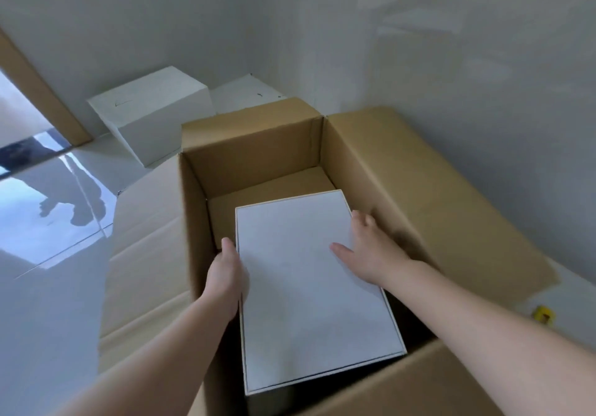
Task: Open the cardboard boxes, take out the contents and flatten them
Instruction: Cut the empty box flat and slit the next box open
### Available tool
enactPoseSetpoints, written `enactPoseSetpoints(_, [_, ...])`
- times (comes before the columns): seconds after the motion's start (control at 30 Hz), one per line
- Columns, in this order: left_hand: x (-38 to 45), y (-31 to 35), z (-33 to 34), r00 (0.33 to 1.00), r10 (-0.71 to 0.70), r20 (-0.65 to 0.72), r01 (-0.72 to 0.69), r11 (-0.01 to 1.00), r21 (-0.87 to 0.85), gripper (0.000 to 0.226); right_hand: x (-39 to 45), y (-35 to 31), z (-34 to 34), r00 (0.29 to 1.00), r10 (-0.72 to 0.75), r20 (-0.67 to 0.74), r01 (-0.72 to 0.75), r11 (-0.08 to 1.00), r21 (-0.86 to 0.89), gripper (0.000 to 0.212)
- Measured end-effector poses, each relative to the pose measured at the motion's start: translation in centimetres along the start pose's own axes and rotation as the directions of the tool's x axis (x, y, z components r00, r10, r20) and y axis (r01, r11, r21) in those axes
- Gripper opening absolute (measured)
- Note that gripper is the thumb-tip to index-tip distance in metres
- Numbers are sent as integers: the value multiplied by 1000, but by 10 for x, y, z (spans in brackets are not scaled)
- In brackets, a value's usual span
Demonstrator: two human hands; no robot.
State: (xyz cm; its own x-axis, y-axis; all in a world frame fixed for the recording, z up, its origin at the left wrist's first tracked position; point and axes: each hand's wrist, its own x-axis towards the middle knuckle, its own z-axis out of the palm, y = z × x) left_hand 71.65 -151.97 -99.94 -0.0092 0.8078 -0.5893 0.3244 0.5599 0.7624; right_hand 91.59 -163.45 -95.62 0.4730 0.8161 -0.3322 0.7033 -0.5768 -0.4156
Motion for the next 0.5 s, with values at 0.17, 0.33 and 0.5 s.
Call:
enactPoseSetpoints(0.17, [-8, -16, -2, 961, -275, 21, 275, 949, -154, 60, -13, 23, 14, 989, 133, 71, -143, 976, 165, 63])
enactPoseSetpoints(0.33, [-21, -8, 6, 970, -239, 39, 242, 949, -203, 47, -20, 27, 23, 985, 145, 90, -162, 957, 240, 66])
enactPoseSetpoints(0.5, [-18, -12, 8, 966, -191, 176, 230, 944, -235, 44, -18, 21, 29, 983, 169, 73, -183, 939, 290, 65])
